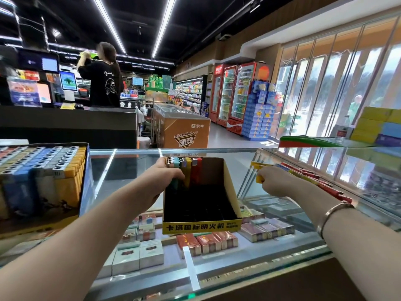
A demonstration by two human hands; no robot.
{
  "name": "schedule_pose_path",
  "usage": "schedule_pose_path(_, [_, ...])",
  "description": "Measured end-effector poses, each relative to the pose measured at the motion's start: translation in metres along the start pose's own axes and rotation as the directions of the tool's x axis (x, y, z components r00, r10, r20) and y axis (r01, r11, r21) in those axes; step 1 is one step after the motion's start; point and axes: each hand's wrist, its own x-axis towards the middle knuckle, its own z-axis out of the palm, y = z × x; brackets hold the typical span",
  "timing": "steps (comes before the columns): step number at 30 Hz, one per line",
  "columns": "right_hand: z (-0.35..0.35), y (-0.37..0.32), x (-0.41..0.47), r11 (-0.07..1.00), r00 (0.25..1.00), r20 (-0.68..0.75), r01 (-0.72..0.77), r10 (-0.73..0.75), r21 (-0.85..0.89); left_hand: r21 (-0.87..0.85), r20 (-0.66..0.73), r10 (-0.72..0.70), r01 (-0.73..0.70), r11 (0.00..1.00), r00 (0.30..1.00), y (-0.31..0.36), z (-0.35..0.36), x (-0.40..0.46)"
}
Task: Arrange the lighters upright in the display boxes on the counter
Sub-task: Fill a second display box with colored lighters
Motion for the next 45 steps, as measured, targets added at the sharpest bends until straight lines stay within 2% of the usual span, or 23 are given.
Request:
schedule_pose_path(4, [-0.005,0.009,0.016,0.986,0.966,-0.215,-0.121,0.142,0.111,0.002,0.021,-0.001,0.001,1.0,1.0,-0.002,-0.003,0.003])
schedule_pose_path(8, [0.0,0.01,0.023,0.975,0.968,-0.122,-0.217,0.221,0.049,-0.015,0.06,0.0,0.001,1.0,0.998,-0.002,-0.006,0.005])
schedule_pose_path(15, [0.013,0.002,0.03,0.989,0.986,-0.095,-0.143,0.14,-0.035,-0.031,0.102,0.033,-0.03,0.999,0.994,-0.002,-0.008,0.004])
schedule_pose_path(19, [0.011,-0.003,0.033,0.992,0.996,-0.031,-0.086,0.084,-0.097,-0.044,0.105,0.049,-0.044,0.998,0.993,-0.003,-0.007,0.004])
schedule_pose_path(24, [0.019,-0.011,0.036,0.976,0.986,-0.143,-0.117,0.092,-0.183,-0.054,0.11,0.06,-0.054,0.997,0.992,-0.004,-0.009,0.005])
schedule_pose_path(28, [0.022,-0.01,0.044,0.981,0.974,-0.194,-0.147,0.121,-0.129,-0.055,0.126,0.054,-0.047,0.997,0.991,-0.004,-0.011,0.005])
schedule_pose_path(33, [0.021,-0.004,0.055,0.979,0.973,-0.155,-0.184,0.168,-0.091,-0.059,0.142,0.047,-0.039,0.997,0.989,-0.004,-0.012,0.006])
schedule_pose_path(45, [0.012,0.0,0.069,0.977,0.979,-0.16,-0.149,0.125,-0.153,-0.061,0.117,0.072,-0.065,0.996,0.991,-0.009,-0.012,0.009])
